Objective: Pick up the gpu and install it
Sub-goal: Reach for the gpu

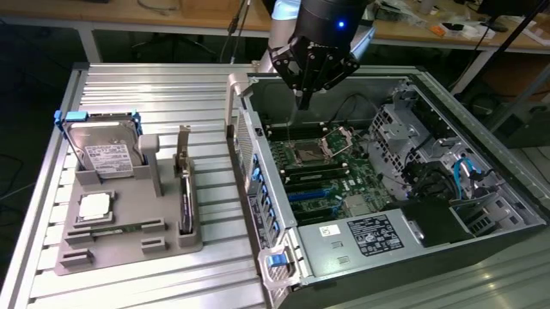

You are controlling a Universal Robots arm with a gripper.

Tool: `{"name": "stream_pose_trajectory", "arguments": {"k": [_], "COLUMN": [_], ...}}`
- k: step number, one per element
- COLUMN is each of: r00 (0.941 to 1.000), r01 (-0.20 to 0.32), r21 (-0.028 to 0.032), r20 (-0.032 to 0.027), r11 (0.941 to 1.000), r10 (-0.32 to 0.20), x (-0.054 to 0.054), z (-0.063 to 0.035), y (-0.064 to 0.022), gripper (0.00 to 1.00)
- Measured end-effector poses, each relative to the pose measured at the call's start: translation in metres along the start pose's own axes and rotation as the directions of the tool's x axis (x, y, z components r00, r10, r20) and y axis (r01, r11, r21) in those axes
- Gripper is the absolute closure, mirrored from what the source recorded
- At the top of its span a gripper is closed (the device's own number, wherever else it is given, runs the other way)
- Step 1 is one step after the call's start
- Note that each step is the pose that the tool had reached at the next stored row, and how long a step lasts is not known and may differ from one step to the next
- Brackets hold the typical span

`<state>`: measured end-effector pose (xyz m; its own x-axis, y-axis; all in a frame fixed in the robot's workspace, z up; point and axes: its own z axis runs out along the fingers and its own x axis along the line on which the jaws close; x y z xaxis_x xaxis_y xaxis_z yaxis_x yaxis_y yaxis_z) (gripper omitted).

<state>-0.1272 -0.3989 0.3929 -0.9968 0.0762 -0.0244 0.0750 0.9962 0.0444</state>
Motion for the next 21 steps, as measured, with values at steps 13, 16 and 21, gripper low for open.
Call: {"name": "stream_pose_trajectory", "arguments": {"k": [13, 16, 21], "r00": [1.0, 1.0, 1.0], "r01": [0.0, 0.0, 0.0], "r21": [0.0, -0.0001, 0.0], "r20": [0.0, 0.0, 0.0], "r11": [1.0, 1.0, 1.0], "r10": [0.0, 0.0, 0.0], "x": [0.0058, 0.0068, 0.0082], "z": [0.0001, 0.0001, 0.0001], "y": [-0.0004, -0.0004, -0.0005], "gripper": [0.89, 0.89, 0.89]}}
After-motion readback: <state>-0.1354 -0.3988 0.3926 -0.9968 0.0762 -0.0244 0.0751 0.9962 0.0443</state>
